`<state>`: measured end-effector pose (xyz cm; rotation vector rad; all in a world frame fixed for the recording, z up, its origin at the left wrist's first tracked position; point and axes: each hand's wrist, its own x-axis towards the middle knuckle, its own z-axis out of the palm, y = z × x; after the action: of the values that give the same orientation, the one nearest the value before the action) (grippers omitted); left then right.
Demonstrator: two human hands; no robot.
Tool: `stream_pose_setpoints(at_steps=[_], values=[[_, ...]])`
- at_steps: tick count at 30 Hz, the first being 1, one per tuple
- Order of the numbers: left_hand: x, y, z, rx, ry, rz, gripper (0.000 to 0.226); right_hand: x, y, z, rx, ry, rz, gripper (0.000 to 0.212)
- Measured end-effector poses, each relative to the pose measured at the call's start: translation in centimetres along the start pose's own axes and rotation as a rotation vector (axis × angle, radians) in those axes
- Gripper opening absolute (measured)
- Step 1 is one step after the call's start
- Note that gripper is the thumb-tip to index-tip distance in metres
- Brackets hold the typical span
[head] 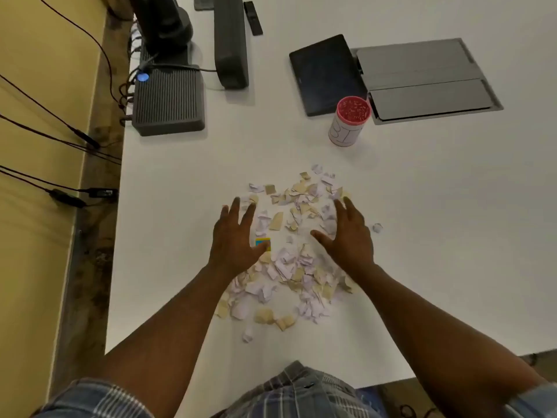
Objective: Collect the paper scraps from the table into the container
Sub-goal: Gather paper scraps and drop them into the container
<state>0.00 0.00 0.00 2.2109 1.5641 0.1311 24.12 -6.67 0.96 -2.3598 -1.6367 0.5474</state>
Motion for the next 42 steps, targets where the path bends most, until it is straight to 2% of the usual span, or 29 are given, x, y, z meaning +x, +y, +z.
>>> stream_pose_setpoints(at_steps=[4,6,10,16,19,21,26,30,32,35,42], values=[[3.7,-0.1,-0.3,0.1,-0.175,-0.081,0.112,4.2,1.1,-0.4,-0.009,-0.057,0.152,0.107],[5.2,0.2,-0.2,0.112,-0.235,-0.079,0.118,5.9,1.1,-0.2,-0.024,-0.107,0.17,0.112],[7.4,0.8,0.3,0.056,-0.318,-0.055,0.119,8.5,0.7,0.5,-0.016,-0.179,0.11,0.111],[9.4,2.3,1.3,0.145,-0.287,0.057,0.109,10.0,-1.3,1.9,-0.083,-0.214,-0.027,0.102],[9.7,3.1,1.6,0.147,-0.266,0.098,0.09,10.0,-2.6,2.3,-0.099,-0.241,-0.106,0.089],[9.5,3.6,1.8,0.147,-0.239,0.123,0.071,9.6,-3.1,2.6,-0.145,-0.26,-0.167,0.073],[8.7,3.8,2.2,0.024,-0.153,0.166,0.033,8.1,-3.0,3.5,-0.231,-0.135,-0.35,0.025],[7.7,3.5,2.4,-0.025,-0.11,0.188,0.024,7.1,-2.4,3.4,-0.229,-0.091,-0.391,0.008],[7.4,3.3,2.6,-0.025,-0.103,0.198,0.023,6.8,-2.0,3.4,-0.168,-0.08,-0.356,0.013],[7.2,3.1,2.4,-0.029,-0.1,0.193,0.022,7.0,-1.4,2.7,0.012,-0.079,-0.206,0.019],[7.2,2.7,1.7,-0.153,-0.075,0.055,0.019,9.2,-1.3,-4.2,0.3,-0.065,0.027,0.015]])
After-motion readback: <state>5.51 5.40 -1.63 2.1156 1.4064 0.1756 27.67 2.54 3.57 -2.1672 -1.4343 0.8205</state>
